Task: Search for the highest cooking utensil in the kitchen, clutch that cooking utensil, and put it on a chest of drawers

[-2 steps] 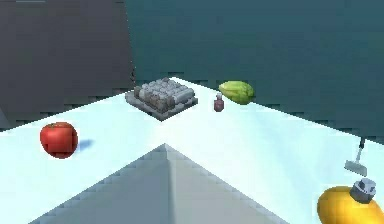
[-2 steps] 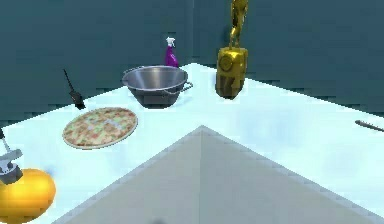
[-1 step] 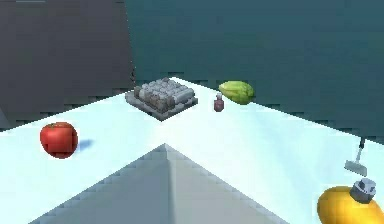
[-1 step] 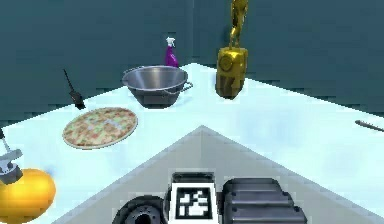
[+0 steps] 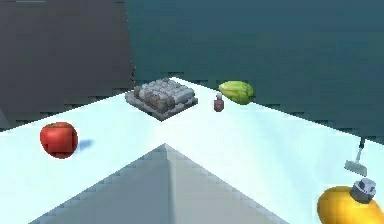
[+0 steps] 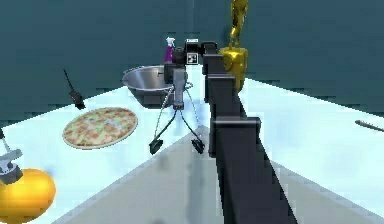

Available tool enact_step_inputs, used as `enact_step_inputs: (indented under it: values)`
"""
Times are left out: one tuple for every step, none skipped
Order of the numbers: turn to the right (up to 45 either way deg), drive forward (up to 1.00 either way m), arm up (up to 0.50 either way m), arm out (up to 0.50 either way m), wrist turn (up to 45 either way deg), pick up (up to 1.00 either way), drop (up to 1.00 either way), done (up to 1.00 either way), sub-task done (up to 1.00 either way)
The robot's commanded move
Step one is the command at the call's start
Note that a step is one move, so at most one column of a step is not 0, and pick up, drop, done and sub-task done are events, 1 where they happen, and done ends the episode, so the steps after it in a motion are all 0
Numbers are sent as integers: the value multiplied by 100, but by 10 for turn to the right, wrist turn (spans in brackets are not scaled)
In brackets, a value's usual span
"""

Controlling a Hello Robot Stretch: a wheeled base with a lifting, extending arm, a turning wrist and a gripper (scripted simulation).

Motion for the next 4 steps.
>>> enact_step_inputs:
  values:
    - [0,0,0,0,450,0,0,0,0]
    - [0,0,0,0,450,0,0,0,0]
    - [0,0,0,0,450,0,0,0,0]
    - [0,0,0,0,330,0,0,0,0]
